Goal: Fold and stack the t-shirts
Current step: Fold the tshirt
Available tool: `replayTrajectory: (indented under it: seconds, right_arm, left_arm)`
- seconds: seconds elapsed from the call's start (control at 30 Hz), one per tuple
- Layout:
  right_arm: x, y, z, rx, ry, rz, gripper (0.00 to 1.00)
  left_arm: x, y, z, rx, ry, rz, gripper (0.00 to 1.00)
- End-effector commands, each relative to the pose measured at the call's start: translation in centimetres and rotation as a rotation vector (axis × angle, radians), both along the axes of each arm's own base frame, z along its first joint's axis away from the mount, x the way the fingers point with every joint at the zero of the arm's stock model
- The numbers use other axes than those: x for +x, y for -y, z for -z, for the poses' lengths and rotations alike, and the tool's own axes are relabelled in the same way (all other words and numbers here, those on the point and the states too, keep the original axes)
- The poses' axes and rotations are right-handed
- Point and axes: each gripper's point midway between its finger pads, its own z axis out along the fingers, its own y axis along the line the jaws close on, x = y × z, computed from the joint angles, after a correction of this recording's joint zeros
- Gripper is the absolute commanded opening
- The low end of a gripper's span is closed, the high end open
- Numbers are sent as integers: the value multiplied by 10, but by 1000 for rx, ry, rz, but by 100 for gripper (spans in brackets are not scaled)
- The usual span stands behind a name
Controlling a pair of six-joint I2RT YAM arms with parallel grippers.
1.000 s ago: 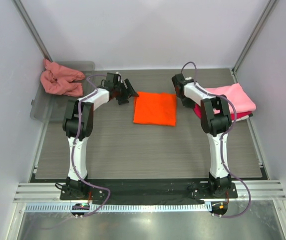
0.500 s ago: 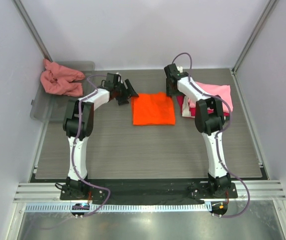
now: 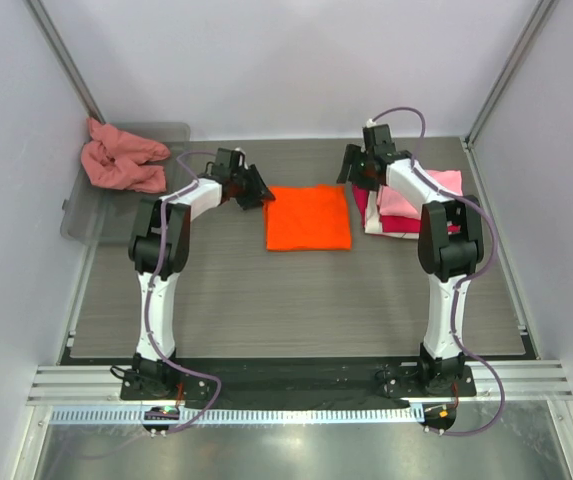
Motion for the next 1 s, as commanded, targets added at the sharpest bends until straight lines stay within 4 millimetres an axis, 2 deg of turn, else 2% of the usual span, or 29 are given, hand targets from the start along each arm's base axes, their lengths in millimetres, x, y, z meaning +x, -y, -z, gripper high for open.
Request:
replayTrajectory:
  seconds: [0.0, 0.1, 0.2, 0.23, 0.33, 0.47, 0.53, 0.57, 0.6, 0.7, 0.8, 0.97]
  right_arm:
    - [-3, -32, -19, 157, 60, -99, 67]
    - [-8, -40, -18, 199, 68, -130, 68]
    - [-13, -44, -12, 222, 61, -154, 68]
    - [-13, -45, -11, 224, 64, -154, 68]
    - [-15, -43, 1, 222, 47, -143, 69]
    - [-11, -43, 10, 219, 39, -131, 72]
    - [-8, -41, 20, 211, 24, -113, 72]
    - [-6, -42, 20, 213, 28, -106, 72]
    - [-4, -40, 23, 207, 26, -94, 72]
    - [1, -40, 37, 205, 12, -79, 72]
    - [4, -46, 47, 232, -3, -86, 70]
    - [11, -53, 59, 280, -4, -78, 68]
  left_arm:
    - [3, 9, 4, -5, 5, 7, 44]
    - [6, 8, 11, -3, -3, -8, 39]
    - [13, 7, 13, -12, 6, -18, 26]
    - [14, 6, 13, -24, 1, -18, 17]
    - [19, -11, 13, -52, -17, -49, 0]
    - [23, -28, 9, -34, -4, -54, 0]
    - [23, -28, 6, -33, -2, -53, 12]
    - [22, -27, 6, -39, -7, -48, 21]
    - [21, -27, 8, -40, -12, -51, 43]
    - [21, -32, 8, -15, -13, -74, 67]
    - [21, -34, 10, -1, -17, -76, 72]
    - [25, -28, 12, -12, -19, -63, 70]
